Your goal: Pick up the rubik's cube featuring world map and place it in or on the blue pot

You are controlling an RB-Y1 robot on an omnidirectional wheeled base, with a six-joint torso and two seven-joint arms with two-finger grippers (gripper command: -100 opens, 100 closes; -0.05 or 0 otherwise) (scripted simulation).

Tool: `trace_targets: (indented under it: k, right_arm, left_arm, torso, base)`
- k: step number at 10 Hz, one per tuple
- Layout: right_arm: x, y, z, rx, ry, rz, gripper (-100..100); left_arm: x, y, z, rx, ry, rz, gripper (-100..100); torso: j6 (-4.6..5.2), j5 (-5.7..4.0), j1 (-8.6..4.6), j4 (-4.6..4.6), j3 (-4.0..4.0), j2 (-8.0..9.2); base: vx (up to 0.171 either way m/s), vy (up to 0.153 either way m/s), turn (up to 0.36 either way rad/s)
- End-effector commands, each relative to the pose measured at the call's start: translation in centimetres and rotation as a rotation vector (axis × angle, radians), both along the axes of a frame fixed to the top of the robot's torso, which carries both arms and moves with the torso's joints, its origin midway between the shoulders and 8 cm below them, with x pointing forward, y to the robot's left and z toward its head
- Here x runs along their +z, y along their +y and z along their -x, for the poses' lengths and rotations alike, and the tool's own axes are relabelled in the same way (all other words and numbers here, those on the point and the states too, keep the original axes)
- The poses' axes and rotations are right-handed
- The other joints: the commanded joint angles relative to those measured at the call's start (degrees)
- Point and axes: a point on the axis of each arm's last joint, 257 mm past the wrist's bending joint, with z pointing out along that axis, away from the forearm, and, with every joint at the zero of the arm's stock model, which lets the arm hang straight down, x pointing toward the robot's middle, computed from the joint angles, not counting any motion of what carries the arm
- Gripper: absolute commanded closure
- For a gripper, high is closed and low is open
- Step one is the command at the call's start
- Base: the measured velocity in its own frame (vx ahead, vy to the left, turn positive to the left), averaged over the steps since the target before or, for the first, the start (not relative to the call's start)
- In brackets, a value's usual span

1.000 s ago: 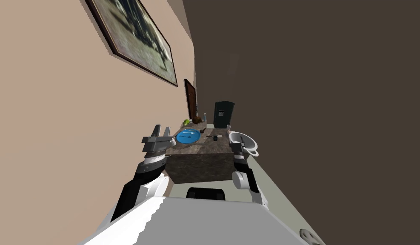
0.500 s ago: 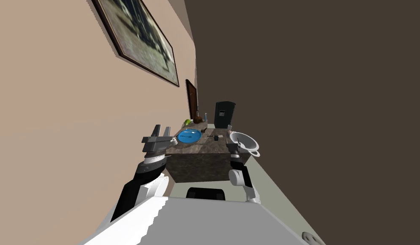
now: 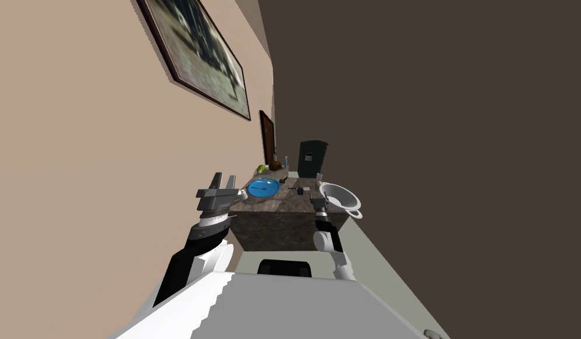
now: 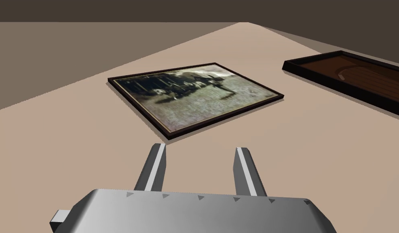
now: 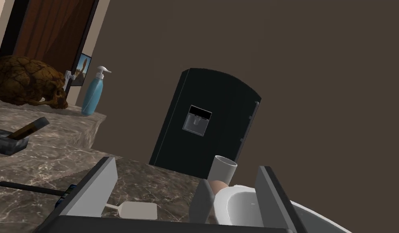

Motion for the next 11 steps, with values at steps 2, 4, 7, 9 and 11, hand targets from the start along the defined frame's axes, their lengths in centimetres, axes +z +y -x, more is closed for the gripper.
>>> trace_targets:
  k: [2, 4, 7, 9, 11]
  right_arm:
    - [-1.7, 0.4, -1.0, 0.027, 0.035, -0.073, -100]
    - [-2.8, 0.6, -1.8, 0.043, 0.057, -0.117, -100]
    - [-5.2, 1.3, -3.8, 0.08, 0.11, -0.229, -100]
    - [-6.7, 1.2, -4.4, 0.083, 0.143, -0.269, -100]
    - [-7.8, 1.2, -4.9, 0.086, 0.168, -0.301, -100]
  left_arm:
    - [0.0, 0.0, 0.0, 0.0, 0.0, 0.0, 0]
    - [0.0, 0.0, 0.0, 0.0, 0.0, 0.0, 0]
    - [0.0, 0.0, 0.0, 0.0, 0.0, 0.0, 0]
    - [0.0, 0.0, 0.0, 0.0, 0.0, 0.0, 0]
    - [0.0, 0.0, 0.0, 0.0, 0.0, 0.0, 0]
  torso:
    - [0.0, 0.0, 0.0, 0.0, 0.0, 0.0]
    - [0.0, 0.0, 0.0, 0.0, 0.0, -0.01]
    - [0.0, 0.0, -0.01, 0.0, -0.01, -0.02]
    - [0.03, 0.0, -0.02, -0.01, -0.02, -0.03]
    - [0.03, 0.0, -0.02, -0.01, -0.02, -0.03]
  base:
    - [-0.003, -0.004, 0.073]
    - [-0.001, -0.003, 0.06]
    - [0.002, -0.007, 0.124]
    - [0.007, -0.007, 0.058]
    - [0.008, -0.006, 0.065]
